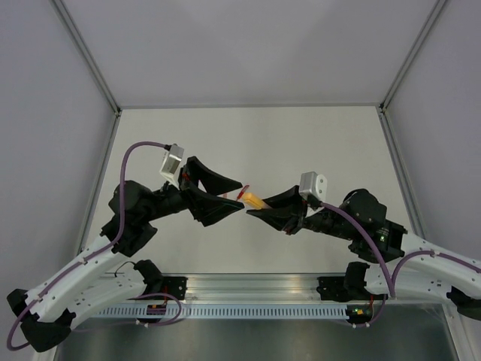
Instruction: Insert the pens into the pen caps
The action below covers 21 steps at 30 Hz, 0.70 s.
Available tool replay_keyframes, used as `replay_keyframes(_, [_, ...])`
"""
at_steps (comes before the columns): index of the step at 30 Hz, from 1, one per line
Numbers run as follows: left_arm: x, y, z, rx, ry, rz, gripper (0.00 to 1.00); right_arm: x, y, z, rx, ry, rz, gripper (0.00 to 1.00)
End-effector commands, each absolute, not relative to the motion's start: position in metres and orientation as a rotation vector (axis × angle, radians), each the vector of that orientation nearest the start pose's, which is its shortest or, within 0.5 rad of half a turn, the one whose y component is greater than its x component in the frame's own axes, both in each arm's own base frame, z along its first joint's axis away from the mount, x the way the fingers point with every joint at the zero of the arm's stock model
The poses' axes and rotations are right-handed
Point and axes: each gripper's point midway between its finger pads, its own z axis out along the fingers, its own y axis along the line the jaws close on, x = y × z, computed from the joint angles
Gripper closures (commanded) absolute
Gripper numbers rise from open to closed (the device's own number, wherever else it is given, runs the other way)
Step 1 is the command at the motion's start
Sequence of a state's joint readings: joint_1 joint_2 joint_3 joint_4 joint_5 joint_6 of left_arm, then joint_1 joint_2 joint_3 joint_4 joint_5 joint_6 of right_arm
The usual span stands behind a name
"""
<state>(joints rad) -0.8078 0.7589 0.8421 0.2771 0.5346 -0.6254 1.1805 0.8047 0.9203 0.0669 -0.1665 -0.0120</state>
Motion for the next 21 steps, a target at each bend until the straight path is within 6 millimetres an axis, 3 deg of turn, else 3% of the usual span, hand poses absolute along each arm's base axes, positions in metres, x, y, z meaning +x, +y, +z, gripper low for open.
replay_keyframes(1, [0.115,-0.281,0.398,0.703,1.326,-1.481,0.26,0.091,0.294,0.442,-0.845,0.996,1.114,1.00])
replay_keyframes(10, [0.096,-0.289,0.369,0.818,1.223,-1.590,0.28,0.106,0.278,0.474,-0.561,0.961,1.198,1.00])
replay_keyframes(12, [0.093,-0.295,0.366,0.856,1.171,-1.634,0.29,0.108,0.284,0.467,-0.530,0.961,1.237,1.00])
replay_keyframes(13, [0.091,-0.298,0.364,0.857,1.171,-1.670,0.30,0.106,0.283,0.475,-0.486,0.925,1.288,1.00])
replay_keyframes(15, [0.088,-0.302,0.365,0.886,1.107,-1.710,0.31,0.112,0.292,0.464,-0.448,0.955,1.307,1.00])
replay_keyframes(16, [0.087,-0.303,0.366,0.879,1.099,-1.736,0.31,0.111,0.290,0.470,-0.414,0.925,1.342,1.00])
replay_keyframes(21, [0.086,-0.307,0.368,0.895,1.061,-1.765,0.34,0.117,0.306,0.455,-0.423,0.953,1.346,1.00])
